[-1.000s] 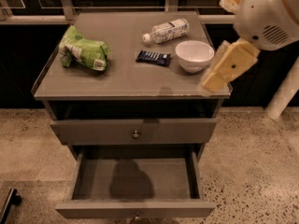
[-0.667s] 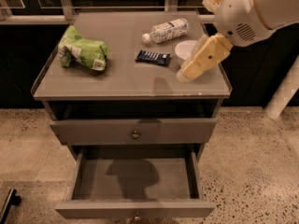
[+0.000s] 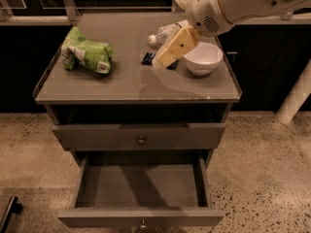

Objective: Place green rice chip bag into middle drawer

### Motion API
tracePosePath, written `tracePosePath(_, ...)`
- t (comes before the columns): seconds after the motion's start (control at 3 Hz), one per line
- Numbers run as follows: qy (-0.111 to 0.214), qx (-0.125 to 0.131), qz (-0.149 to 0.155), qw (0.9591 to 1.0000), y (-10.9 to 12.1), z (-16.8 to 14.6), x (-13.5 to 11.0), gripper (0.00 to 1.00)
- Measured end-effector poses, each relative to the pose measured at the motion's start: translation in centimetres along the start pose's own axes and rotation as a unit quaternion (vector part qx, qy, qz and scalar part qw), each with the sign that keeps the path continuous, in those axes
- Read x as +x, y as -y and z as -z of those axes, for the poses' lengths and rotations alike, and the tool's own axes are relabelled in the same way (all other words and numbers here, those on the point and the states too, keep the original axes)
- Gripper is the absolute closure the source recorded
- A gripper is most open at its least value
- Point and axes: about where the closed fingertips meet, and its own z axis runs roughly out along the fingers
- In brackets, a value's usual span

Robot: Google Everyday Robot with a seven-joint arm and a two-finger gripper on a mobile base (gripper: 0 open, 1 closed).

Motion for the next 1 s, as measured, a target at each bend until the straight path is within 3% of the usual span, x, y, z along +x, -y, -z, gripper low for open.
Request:
tracePosePath(0.33,0.000,0.000,0.000,1.0000,0.0,0.0,0.0,0.00)
tracePosePath(0.67,0.008,0.016,-0.008,0.9998,0.7,-1.1,0.7,0.00)
tracePosePath(1.0,0.016,0.013,-0.015,0.9997,2.1,-4.3,1.5,0.00)
